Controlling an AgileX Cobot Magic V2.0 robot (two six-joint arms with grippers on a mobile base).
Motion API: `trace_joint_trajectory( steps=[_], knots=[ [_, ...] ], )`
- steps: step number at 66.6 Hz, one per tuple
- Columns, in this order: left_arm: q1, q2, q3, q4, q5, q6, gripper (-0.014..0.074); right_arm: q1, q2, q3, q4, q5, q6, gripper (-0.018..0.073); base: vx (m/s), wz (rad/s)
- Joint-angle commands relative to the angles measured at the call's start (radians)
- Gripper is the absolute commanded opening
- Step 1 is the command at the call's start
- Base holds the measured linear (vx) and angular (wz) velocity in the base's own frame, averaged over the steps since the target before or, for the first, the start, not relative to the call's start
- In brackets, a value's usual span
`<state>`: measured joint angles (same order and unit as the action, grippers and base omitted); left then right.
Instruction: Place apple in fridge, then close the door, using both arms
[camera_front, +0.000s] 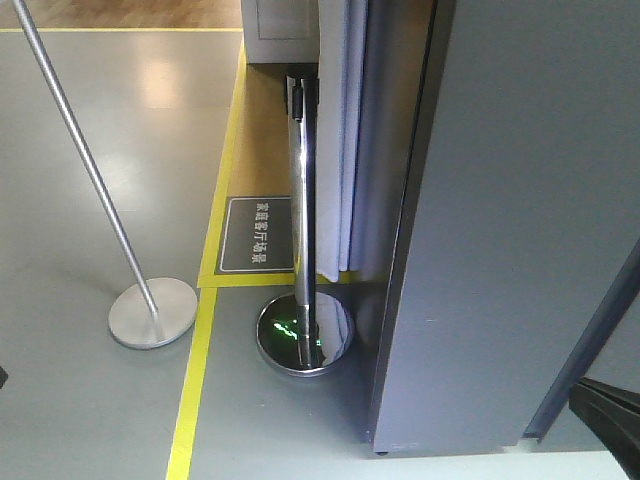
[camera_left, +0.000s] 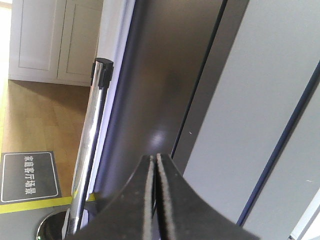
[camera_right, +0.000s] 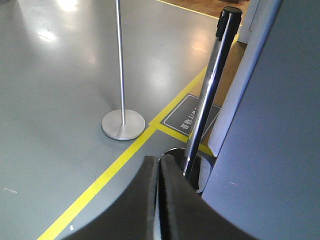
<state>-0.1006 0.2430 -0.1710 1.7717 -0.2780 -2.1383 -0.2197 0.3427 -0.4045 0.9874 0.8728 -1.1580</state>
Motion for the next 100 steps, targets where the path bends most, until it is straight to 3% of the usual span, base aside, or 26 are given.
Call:
trace_joint_trajectory(
  steps=[1, 14, 18, 21, 39, 44, 53, 59, 61, 64, 68, 75, 76, 81, 82, 86, 89, 94, 100],
  knots=[
    [-0.001, 0.008, -0.025, 0.035, 0.015, -0.013, -0.0008, 0.002, 0.009, -0.023, 0.050, -0.037, -0.013, -0.0003, 0.00, 0.00],
    [-0.001, 0.008, -0.025, 0.033, 0.015, -0.013, -0.0008, 0.002, 0.009, -0.023, 0.051, -0.037, -0.013, -0.0003, 0.00, 0.00],
    [-0.001, 0.008, -0.026, -0.003, 0.015, -0.013, -0.0008, 0.002, 0.009, -0.023, 0.051, -0.037, -0.013, -0.0003, 0.00, 0.00],
    [-0.001, 0.008, -0.026, -0.054, 0.023, -0.013, -0.0008, 0.002, 0.009, -0.023, 0.051, -0.037, -0.013, -0.0003, 0.00, 0.00],
    [-0.001, 0.008, -0.026, -0.584, 0.104, -0.013, -0.0008, 0.002, 0.009, -0.023, 0.052, -0.037, -0.013, -0.0003, 0.00, 0.00],
    [-0.001, 0.008, -0.025, -0.645, 0.110, -0.013, -0.0008, 0.002, 0.009, -0.023, 0.052, -0.037, -0.012, -0.0003, 0.00, 0.00],
    [-0.001, 0.008, -0.020, -0.666, 0.108, -0.013, -0.0008, 0.002, 0.009, -0.023, 0.052, -0.037, -0.012, -0.0003, 0.00, 0.00],
    [-0.001, 0.008, 0.004, -0.771, 0.125, 0.022, -0.0008, 0.002, 0.009, -0.023, 0.052, -0.037, -0.012, -0.0003, 0.00, 0.00],
    [-0.001, 0.008, 0.012, -0.806, 0.131, 0.077, -0.0008, 0.002, 0.009, -0.023, 0.052, -0.037, -0.012, -0.0003, 0.00, 0.00],
    [-0.001, 0.008, 0.029, -0.859, 0.134, 0.244, -0.0008, 0.002, 0.009, -0.023, 0.052, -0.037, -0.012, -0.0003, 0.00, 0.00],
    [-0.001, 0.008, 0.054, -0.989, 0.128, 0.489, -0.0008, 0.002, 0.009, -0.023, 0.052, -0.037, -0.012, -0.0003, 0.00, 0.00],
    [-0.001, 0.008, 0.093, -1.332, 0.131, 0.993, -0.0008, 0.002, 0.009, -0.023, 0.052, -0.037, -0.012, -0.0003, 0.00, 0.00],
    [-0.001, 0.008, 0.100, -1.380, 0.134, 1.096, -0.0008, 0.002, 0.009, -0.023, 0.052, -0.037, -0.012, -0.0003, 0.00, 0.00],
    [-0.001, 0.007, 0.115, -1.601, 0.147, 1.419, -0.0008, 0.002, 0.009, -0.023, 0.053, -0.036, -0.013, -0.0003, 0.00, 0.00],
    [-0.001, 0.007, 0.116, -1.629, 0.151, 1.511, -0.0008, 0.002, 0.009, -0.023, 0.053, -0.036, -0.013, -0.0003, 0.00, 0.00],
    [-0.001, 0.007, 0.121, -1.699, 0.173, 1.754, -0.0008, 0.002, 0.009, -0.023, 0.053, -0.036, -0.013, -0.0003, 0.00, 0.00],
    [-0.001, 0.007, 0.130, -1.702, 0.176, 1.946, -0.0008, 0.002, 0.009, -0.023, 0.053, -0.036, -0.013, -0.0003, 0.00, 0.00],
    [-0.001, 0.007, 0.158, -1.702, 0.167, 2.111, -0.0008, 0.002, 0.009, -0.023, 0.053, -0.036, -0.013, -0.0003, 0.00, 0.00],
    [-0.001, 0.007, 0.195, -1.735, 0.112, 2.127, -0.0008, 0.002, 0.009, -0.023, 0.053, -0.036, -0.013, -0.0003, 0.00, 0.00]
  ],
)
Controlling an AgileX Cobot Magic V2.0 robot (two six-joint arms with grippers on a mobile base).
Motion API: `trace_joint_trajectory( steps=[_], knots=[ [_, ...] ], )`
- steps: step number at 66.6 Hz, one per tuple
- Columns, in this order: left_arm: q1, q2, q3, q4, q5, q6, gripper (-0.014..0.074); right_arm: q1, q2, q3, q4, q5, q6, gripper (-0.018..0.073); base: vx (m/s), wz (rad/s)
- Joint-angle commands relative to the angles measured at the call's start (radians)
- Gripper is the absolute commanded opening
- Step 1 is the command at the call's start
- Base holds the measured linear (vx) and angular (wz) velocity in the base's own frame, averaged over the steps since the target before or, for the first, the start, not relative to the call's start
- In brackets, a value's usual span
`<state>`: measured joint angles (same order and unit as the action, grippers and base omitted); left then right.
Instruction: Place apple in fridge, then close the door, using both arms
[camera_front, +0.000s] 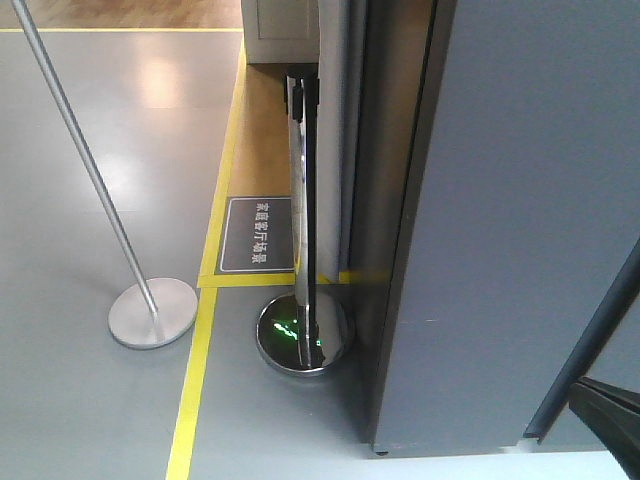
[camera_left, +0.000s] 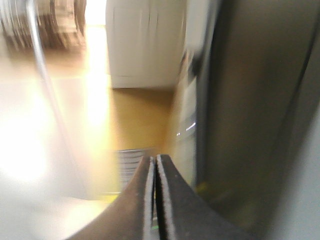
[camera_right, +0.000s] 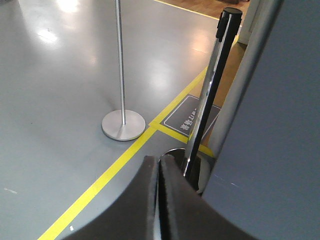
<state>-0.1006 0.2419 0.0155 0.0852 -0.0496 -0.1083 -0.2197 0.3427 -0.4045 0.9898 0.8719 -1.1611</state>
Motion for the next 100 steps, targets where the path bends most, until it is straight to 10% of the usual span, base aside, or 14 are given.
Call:
trace_joint_trajectory(
  steps=[1, 32, 100],
  knots=[
    [-0.001, 0.009, 0.015, -0.053, -0.126, 0.092, -0.0008, 0.002, 0.009, -0.023, 0.050, -0.035, -0.010, -0.0003, 0.00, 0.00],
    [0.173, -0.270, 0.027, -0.063, -0.021, 0.070, -0.0008, 0.002, 0.009, -0.023, 0.050, -0.035, -0.009, -0.0003, 0.00, 0.00],
    [0.178, -0.269, 0.027, -0.059, 0.065, 0.041, -0.0008, 0.002, 0.007, -0.023, 0.050, -0.009, -0.010, -0.0003, 0.00, 0.00]
  ],
)
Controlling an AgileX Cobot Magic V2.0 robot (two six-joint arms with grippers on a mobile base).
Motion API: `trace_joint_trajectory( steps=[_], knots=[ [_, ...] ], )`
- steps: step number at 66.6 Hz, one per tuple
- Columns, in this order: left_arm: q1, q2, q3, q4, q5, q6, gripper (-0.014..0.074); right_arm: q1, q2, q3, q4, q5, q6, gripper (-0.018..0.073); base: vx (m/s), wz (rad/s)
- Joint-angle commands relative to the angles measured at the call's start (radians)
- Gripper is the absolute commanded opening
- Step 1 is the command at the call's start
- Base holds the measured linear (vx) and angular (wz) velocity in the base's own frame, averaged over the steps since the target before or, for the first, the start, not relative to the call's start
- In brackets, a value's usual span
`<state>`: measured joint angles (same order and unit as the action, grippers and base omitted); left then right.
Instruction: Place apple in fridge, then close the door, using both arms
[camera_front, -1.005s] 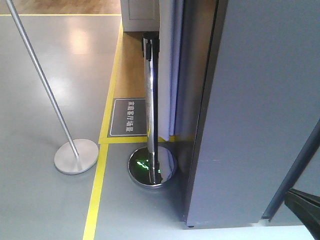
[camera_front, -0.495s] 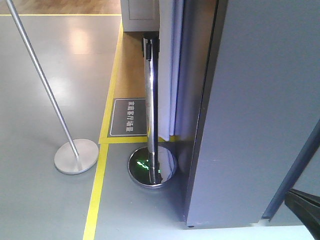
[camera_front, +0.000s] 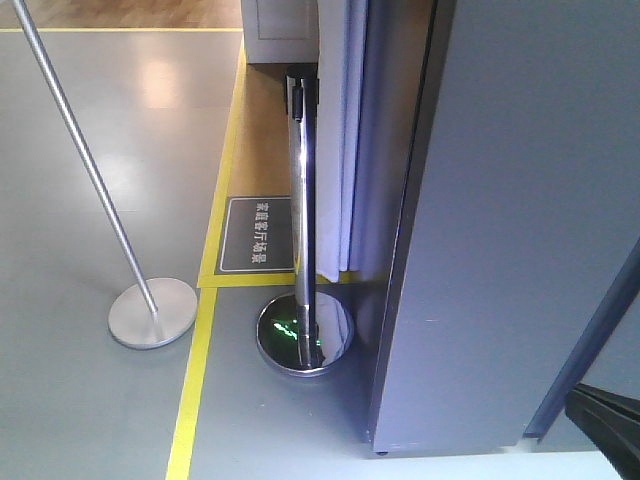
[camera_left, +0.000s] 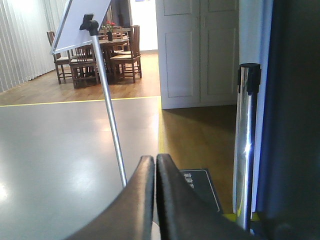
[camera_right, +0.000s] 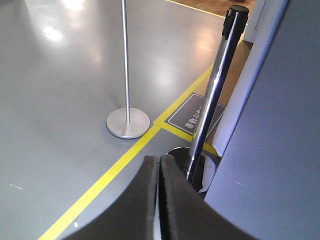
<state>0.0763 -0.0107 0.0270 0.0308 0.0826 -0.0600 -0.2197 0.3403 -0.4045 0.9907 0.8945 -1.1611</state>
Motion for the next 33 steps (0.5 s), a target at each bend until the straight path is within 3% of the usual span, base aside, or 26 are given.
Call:
trace_joint_trajectory(
  steps=[1, 25, 33],
  knots=[
    [0.001, -0.016, 0.015, -0.005, -0.068, -0.007, -0.0008, 0.002, 0.010, -0.023, 0.049, -0.031, -0.010, -0.0003, 0.00, 0.00],
    [0.001, -0.016, 0.015, -0.005, -0.068, -0.007, -0.0008, 0.005, 0.010, -0.023, 0.049, -0.041, -0.011, -0.0003, 0.00, 0.00],
    [0.001, -0.016, 0.015, -0.005, -0.068, -0.007, -0.0008, 0.071, 0.008, -0.023, 0.042, -0.143, -0.016, -0.0003, 0.00, 0.00]
  ],
)
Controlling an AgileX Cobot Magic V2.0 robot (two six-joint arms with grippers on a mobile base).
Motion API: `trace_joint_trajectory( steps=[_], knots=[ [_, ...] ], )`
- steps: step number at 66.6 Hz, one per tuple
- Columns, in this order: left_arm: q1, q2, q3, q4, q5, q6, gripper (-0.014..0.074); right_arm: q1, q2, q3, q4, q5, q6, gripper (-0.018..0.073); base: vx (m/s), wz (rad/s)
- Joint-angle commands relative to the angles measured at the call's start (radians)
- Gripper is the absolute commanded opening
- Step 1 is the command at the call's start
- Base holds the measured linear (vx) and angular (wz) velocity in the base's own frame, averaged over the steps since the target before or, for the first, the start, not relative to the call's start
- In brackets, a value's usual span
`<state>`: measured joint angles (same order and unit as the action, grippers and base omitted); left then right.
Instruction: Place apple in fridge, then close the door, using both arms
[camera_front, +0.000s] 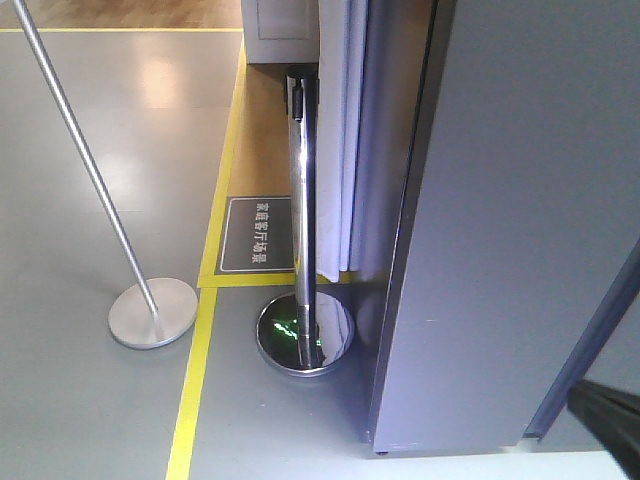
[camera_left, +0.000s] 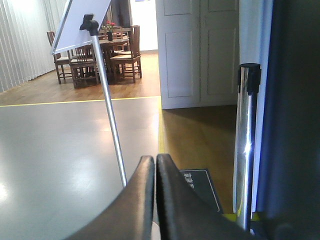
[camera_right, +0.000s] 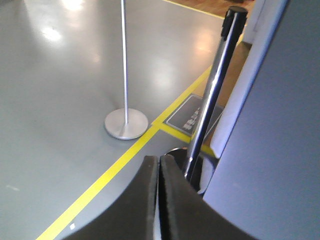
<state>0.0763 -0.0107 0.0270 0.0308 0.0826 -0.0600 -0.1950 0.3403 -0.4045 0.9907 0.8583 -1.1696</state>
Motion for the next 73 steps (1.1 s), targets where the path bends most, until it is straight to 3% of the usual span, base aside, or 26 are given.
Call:
trace_joint_trajectory(
  steps=[1, 6, 13, 30, 37, 47, 60, 73],
  knots=[
    [0.001, -0.016, 0.015, -0.005, -0.068, -0.007, -0.0008, 0.059, 0.005, -0.023, 0.042, -0.119, -0.003, -0.0003, 0.00, 0.00],
    [0.001, -0.016, 0.015, -0.005, -0.068, -0.007, -0.0008, 0.131, -0.016, -0.022, 0.008, -0.192, 0.015, -0.0003, 0.00, 0.00],
    [0.001, -0.016, 0.015, -0.005, -0.068, -0.007, -0.0008, 0.200, -0.048, -0.020, -0.154, -0.284, 0.201, -0.0003, 0.00, 0.00],
    [0.001, -0.016, 0.015, -0.005, -0.068, -0.007, -0.0008, 0.238, -0.086, 0.016, -0.818, -0.374, 1.057, -0.0003, 0.00, 0.00],
    [0.001, -0.016, 0.015, -0.005, -0.068, -0.007, -0.0008, 0.238, -0.124, 0.130, -0.991, -0.545, 1.282, -0.0003, 0.00, 0.00],
    [0.001, -0.016, 0.015, -0.005, -0.068, -0.007, -0.0008, 0.237, -0.214, 0.280, -1.144, -0.713, 1.408, -0.0003, 0.00, 0.00],
    [0.001, -0.016, 0.015, -0.005, -0.068, -0.007, -0.0008, 0.216, -0.362, 0.448, -1.136, -0.821, 1.412, -0.0003, 0.00, 0.00],
    [0.001, -0.016, 0.015, -0.005, -0.068, -0.007, -0.0008, 0.206, -0.355, 0.444, -1.158, -0.849, 1.400, -0.0003, 0.00, 0.00]
  ],
)
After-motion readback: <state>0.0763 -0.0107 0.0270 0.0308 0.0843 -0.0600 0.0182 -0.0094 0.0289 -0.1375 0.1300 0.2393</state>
